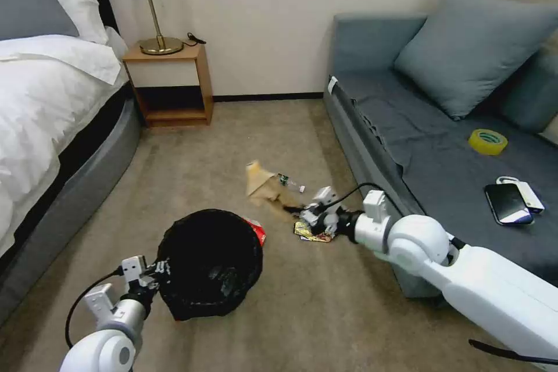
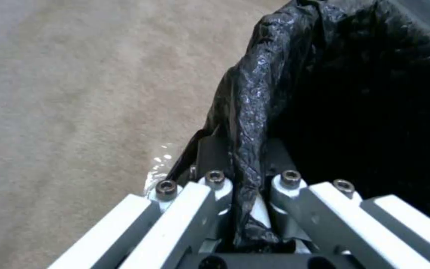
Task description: Pick up the trash bin, then pick up the garbage on the floor and place it into the trash bin.
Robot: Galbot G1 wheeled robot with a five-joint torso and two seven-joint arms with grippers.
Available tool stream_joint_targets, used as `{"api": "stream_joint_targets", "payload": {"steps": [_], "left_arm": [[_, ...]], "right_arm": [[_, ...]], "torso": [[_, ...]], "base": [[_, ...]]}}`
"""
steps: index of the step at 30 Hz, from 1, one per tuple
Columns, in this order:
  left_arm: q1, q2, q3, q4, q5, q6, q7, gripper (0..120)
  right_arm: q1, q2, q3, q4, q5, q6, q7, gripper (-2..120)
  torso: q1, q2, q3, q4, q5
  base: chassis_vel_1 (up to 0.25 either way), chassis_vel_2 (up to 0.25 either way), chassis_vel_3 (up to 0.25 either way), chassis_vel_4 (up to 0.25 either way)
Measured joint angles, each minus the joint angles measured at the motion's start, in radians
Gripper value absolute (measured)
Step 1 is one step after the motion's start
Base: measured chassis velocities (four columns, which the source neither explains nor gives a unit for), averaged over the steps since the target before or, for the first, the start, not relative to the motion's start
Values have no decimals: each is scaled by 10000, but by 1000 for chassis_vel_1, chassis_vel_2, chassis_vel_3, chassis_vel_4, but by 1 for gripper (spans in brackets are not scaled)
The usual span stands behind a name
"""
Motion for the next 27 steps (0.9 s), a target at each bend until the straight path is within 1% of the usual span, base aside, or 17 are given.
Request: {"api": "stream_joint_targets", "payload": {"steps": [3,4,8,13,21,23,24,27], "left_arm": [[2,13,180,-61,78,20,28,4],[2,13,180,-61,78,20,28,4],[71,-11,254,-212,104,42,64,4],[163,-58,274,-331,134,57,146,4],[198,-173,289,-454,75,133,345,4],[162,-234,335,-443,80,141,397,4],[162,-234,335,-443,80,141,397,4],[110,-254,389,-343,98,142,480,4]], "right_arm": [[591,264,-1070,148,-21,-76,61,1],[591,264,-1070,148,-21,-76,61,1],[1012,695,-1920,-61,-151,-94,97,1],[1170,1046,-2379,-494,-363,-153,126,1],[808,1143,-2340,-1028,-867,3,92,1],[640,1143,-2295,-1138,-1062,81,74,6],[640,1143,-2295,-1138,-1062,81,74,6],[490,1121,-2248,-1211,-1225,145,31,18]], "torso": [[0,0,0,0,1],[0,0,0,0,1],[0,1,0,2,1],[0,1,0,2,1],[0,0,0,0,2],[0,0,0,0,3],[0,0,0,0,3],[0,0,0,0,2]], "base": [[0,0,0,0],[0,0,0,0],[0,0,0,0],[0,0,0,0],[0,0,0,0],[0,0,0,0],[0,0,0,0],[0,0,0,0]]}}
